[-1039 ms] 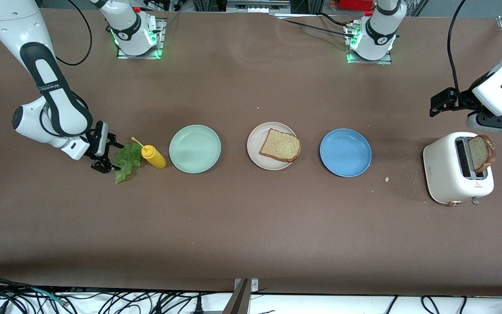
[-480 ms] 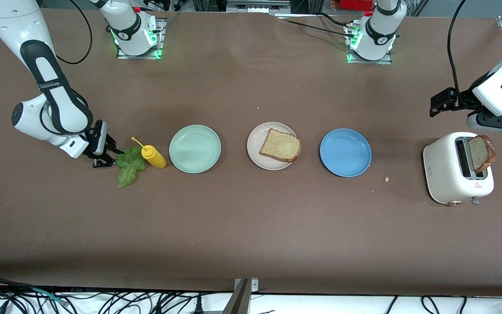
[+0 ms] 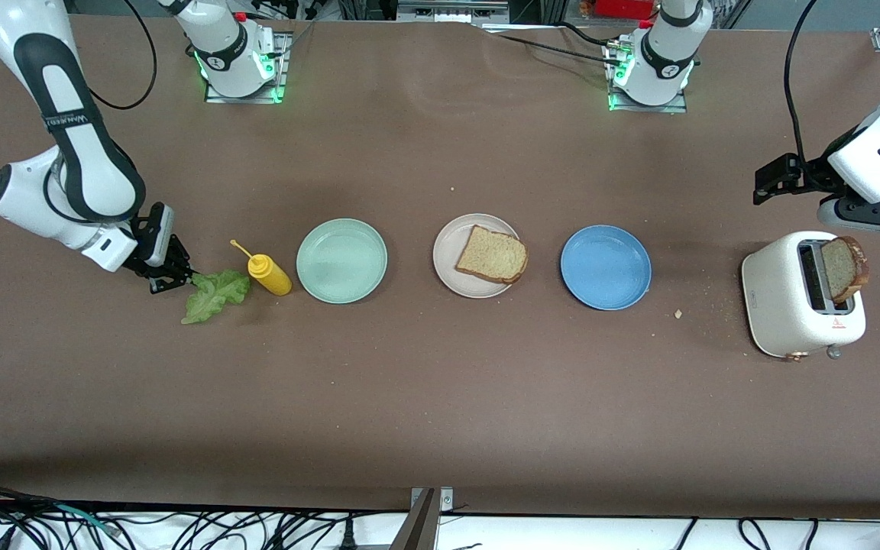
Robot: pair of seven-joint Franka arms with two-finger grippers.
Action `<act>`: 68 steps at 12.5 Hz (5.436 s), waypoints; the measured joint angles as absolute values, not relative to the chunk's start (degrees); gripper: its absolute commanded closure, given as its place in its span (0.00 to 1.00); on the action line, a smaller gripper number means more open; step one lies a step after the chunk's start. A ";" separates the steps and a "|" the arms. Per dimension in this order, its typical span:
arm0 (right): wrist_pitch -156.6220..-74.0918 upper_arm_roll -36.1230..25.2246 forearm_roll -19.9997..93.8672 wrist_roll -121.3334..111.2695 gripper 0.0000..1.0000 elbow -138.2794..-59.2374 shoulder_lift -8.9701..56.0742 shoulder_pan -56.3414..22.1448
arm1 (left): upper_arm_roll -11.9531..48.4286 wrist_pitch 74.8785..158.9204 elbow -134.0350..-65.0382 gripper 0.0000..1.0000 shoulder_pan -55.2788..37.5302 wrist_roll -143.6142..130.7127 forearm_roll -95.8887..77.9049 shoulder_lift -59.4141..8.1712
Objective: Make sandwich in beige plate with both arms
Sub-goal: 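Release the bottle and grasp the lettuce leaf with the right gripper, then carry the lettuce leaf with the right gripper onto the toast, then open the right gripper to release the leaf on the toast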
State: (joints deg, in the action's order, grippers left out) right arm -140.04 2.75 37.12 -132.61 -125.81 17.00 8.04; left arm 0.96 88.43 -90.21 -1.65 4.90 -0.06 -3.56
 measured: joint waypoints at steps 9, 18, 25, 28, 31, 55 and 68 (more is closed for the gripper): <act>-112.47 -1.02 25.05 -110.19 1.00 -124.55 -0.89 7.53 | 0.96 88.43 -90.21 0.00 -1.64 4.90 -0.06 -3.56; -117.05 -0.03 25.08 -66.28 1.00 -114.02 2.91 -18.10 | 0.96 88.42 -90.22 0.00 -1.65 4.90 -0.06 -3.57; -130.65 -8.22 25.32 -37.73 1.00 -90.50 32.07 -41.12 | 0.96 88.37 -90.21 0.00 -1.65 4.90 -0.06 -3.56; -139.08 -12.21 30.78 -25.36 1.00 -84.18 41.97 -50.40 | 0.95 88.36 -90.21 0.00 -1.65 4.91 -0.06 -3.56; -144.48 -12.83 32.92 -15.02 1.00 -82.16 44.93 -54.87 | 0.95 88.36 -90.21 0.00 -1.65 4.90 -0.06 -3.56; -151.94 -9.99 35.79 -3.62 0.01 -99.05 37.40 -63.29 | 0.95 88.35 -90.21 0.00 -1.64 4.90 -0.06 -3.56; -156.94 -10.91 35.80 -3.41 0.00 -105.60 33.09 -60.03 | 0.95 88.35 -90.21 0.00 -1.64 4.90 -0.06 -3.56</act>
State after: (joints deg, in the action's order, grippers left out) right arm -156.94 -10.91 35.80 -3.41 -105.60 33.09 -60.03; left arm 0.95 88.35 -90.21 -1.64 4.90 -0.06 -3.56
